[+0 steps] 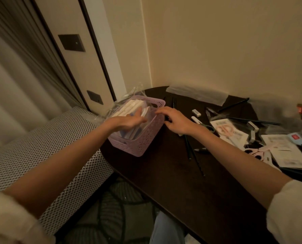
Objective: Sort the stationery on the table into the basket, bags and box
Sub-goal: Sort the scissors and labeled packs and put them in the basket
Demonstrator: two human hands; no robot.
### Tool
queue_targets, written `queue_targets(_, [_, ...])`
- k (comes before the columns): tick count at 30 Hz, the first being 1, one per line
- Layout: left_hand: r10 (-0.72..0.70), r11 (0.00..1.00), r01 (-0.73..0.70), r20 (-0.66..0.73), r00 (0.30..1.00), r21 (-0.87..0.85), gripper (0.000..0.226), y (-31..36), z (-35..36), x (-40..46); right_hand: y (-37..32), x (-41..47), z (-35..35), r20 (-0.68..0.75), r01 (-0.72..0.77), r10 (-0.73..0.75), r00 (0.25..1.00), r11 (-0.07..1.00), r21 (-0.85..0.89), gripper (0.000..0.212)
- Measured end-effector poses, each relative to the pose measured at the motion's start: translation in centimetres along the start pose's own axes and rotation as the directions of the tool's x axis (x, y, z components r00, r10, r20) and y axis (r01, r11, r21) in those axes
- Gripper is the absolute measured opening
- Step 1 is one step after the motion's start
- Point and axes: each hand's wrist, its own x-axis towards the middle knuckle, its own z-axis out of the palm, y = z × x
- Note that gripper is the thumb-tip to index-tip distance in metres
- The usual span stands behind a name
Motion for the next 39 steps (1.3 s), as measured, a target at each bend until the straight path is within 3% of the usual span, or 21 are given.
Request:
queue_targets(3, [0.005, 0.994, -0.004, -0.009, 1.0, 0.112, 0.08, 0.6, 0.0, -0.2, 0.3, -0.1, 0.1, 0.019, 0.006, -0.006, 1.0, 1.0, -0.011, 0.056])
queue_targets(6, [0.067, 0.974, -0.049, -0.075, 0.995, 0.223, 0.071, 1.0, 0.6, -0.1, 0.1, -0.3, -0.1, 0.037, 0.016, -0.016, 0.999, 1.0, -0.02, 0.056])
queue_targets(10, [0.064, 0.943, -0.06, -0.003, 0.998, 0.328, 0.066, -0.2, 1.0, 0.3, -0.2, -0.4, -0.3, 0.051, -0.005, 0.005, 0.999, 1.0, -0.005, 0.055])
queue_targets(17, [0.12, 0.902, -0.084, -0.06, 0.991, 0.423, 0.072, -0.4, -0.1, -0.3, -0.6, -0.7, -0.5, 0.085, -0.025, 0.026, 0.996, 1.0, -0.013, 0.057])
queue_targets(22, [0.213, 0.783, -0.079, -0.146, 0.966, 0.618, 0.047, 0.5, 0.3, -0.4, -0.8, -1.0, -0.4, 0.098, -0.021, 0.024, 0.995, 0.999, -0.034, 0.06])
queue_targets(25, [0.198, 0.789, -0.078, -0.132, 0.971, 0.61, 0.038, 0.6, 0.4, -0.2, -0.8, -1.0, -0.5, 0.115, -0.025, 0.032, 0.993, 0.998, -0.063, 0.063])
queue_targets(28, [0.168, 0.807, -0.083, -0.093, 0.981, 0.585, 0.011, 0.6, 0.7, -0.3, -0.8, -1.6, -0.9, 0.103, -0.041, 0.05, 0.993, 0.995, -0.09, 0.061])
queue_targets(33, [0.173, 0.857, -0.11, -0.08, 0.982, 0.503, 0.016, 0.2, 0.0, -0.6, 0.1, -4.2, -2.0, 0.063, -0.133, 0.144, 0.988, 0.979, -0.152, 0.055])
queue_targets(36, [0.275, 0.891, -0.146, -0.256, 0.927, 0.43, 0.025, 0.9, -0.1, -1.3, 1.4, -6.6, -2.9, -0.041, -0.202, 0.198, 0.979, 0.953, -0.224, 0.053])
queue_targets(39, [0.391, 0.916, -0.269, -0.504, 0.771, 0.299, 0.021, 3.1, 1.4, -2.4, 3.8, -8.8, -4.0, -0.152, -0.375, 0.343, 0.927, 0.876, -0.304, 0.048])
